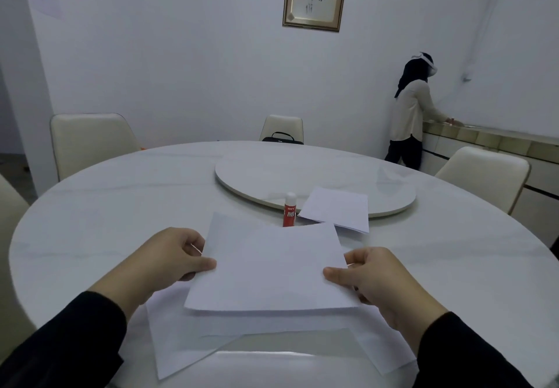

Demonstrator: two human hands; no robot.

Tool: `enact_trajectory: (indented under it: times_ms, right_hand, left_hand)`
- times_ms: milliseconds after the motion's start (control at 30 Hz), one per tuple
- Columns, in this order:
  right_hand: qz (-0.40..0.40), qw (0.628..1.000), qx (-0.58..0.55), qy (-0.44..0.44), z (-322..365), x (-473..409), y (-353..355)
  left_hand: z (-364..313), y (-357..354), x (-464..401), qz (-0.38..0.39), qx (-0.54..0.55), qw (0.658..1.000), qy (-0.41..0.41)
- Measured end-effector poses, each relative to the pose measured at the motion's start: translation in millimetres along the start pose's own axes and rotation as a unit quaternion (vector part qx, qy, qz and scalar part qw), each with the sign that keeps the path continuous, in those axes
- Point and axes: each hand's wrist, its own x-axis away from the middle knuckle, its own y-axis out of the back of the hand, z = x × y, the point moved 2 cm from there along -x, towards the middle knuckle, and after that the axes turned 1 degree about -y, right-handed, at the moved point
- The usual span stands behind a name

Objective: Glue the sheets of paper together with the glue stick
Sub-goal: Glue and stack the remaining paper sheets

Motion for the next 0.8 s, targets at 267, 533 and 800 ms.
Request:
enact_trajectory:
  times_ms: [267, 533, 800]
  right_hand:
    - [-0.007, 1.000, -0.004, -0.003, -7, -1, -1]
    - [-0.002, 1.000, 0.006, -0.014, -13, -6, 0]
    - [-0.007, 1.000, 0.018, -0.018, -16, -10, -1]
  left_hand:
    - [7, -3, 5, 0.002, -0.020, 1.000, 0.015]
    - [8, -3, 5, 0.003, -0.061, 0.998, 0.007]
    - [8, -6, 4, -0.004, -0.085, 0.996, -0.002]
